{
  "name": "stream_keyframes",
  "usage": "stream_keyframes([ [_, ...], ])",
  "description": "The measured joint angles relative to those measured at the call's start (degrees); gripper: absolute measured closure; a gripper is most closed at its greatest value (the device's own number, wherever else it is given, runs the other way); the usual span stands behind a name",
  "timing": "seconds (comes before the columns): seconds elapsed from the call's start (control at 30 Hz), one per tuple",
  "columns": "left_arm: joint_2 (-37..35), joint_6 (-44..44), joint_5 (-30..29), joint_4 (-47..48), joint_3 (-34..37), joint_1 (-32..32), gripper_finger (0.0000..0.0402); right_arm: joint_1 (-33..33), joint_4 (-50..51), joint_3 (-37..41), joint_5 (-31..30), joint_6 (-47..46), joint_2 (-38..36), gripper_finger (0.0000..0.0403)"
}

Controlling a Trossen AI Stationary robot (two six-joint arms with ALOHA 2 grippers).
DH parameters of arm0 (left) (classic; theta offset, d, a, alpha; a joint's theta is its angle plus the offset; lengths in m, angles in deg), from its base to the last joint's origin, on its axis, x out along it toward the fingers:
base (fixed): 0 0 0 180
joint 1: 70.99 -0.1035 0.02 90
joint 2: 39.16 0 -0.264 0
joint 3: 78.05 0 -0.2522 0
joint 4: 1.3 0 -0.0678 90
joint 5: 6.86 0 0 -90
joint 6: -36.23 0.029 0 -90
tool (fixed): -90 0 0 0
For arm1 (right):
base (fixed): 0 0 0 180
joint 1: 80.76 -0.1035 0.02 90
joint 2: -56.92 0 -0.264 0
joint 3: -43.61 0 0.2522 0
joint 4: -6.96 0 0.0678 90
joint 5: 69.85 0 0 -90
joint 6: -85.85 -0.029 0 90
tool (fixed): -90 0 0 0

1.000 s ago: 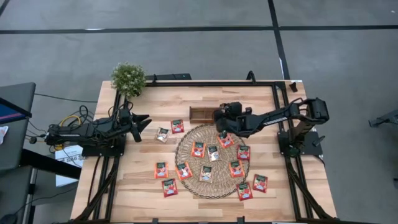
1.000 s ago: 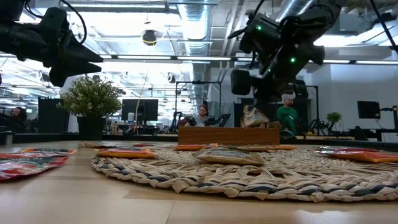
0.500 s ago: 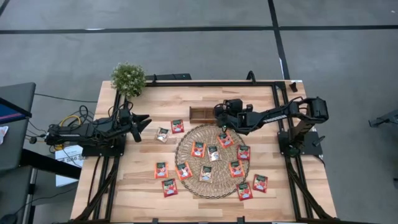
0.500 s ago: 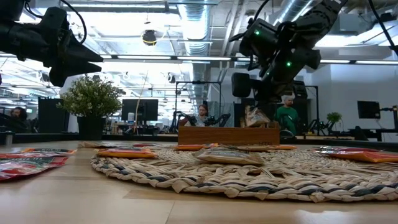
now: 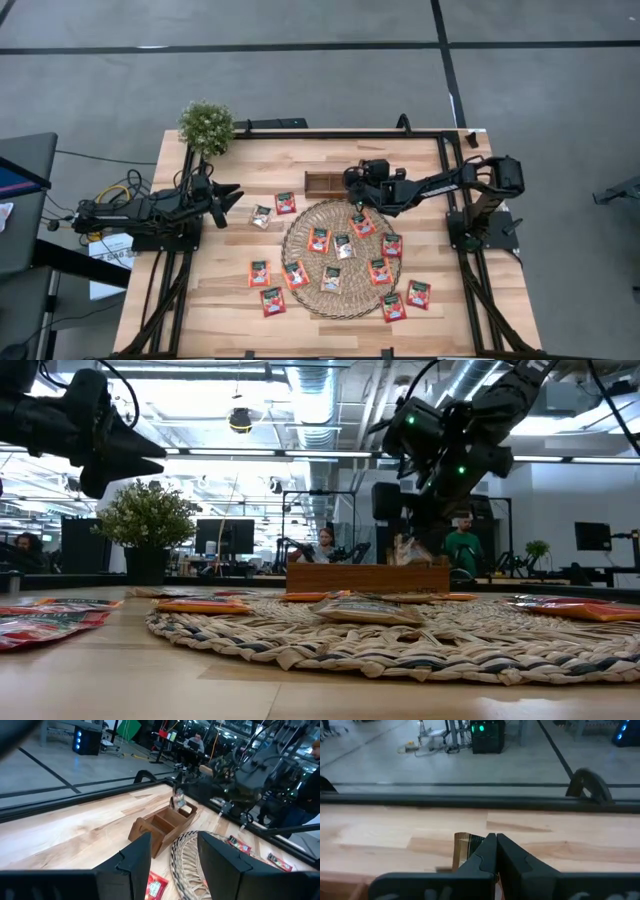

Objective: Pick & Place Tea
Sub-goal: Put the brown tea bag into the right section of the wooden organizer

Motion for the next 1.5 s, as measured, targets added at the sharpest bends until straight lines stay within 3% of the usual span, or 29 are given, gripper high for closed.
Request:
stream_keyframes([
  [1.03,0.0,0.12,-0.02,-2.02,-0.02,0.0,0.025,-0.03,-2.63,-0.15,-0.3,2.59,2.3,0.0403],
  [1.5,0.0,0.37,-0.04,-2.02,-0.01,-0.02,0.025,1.1,-2.69,-0.15,4.51,5.41,2.3,0.04],
])
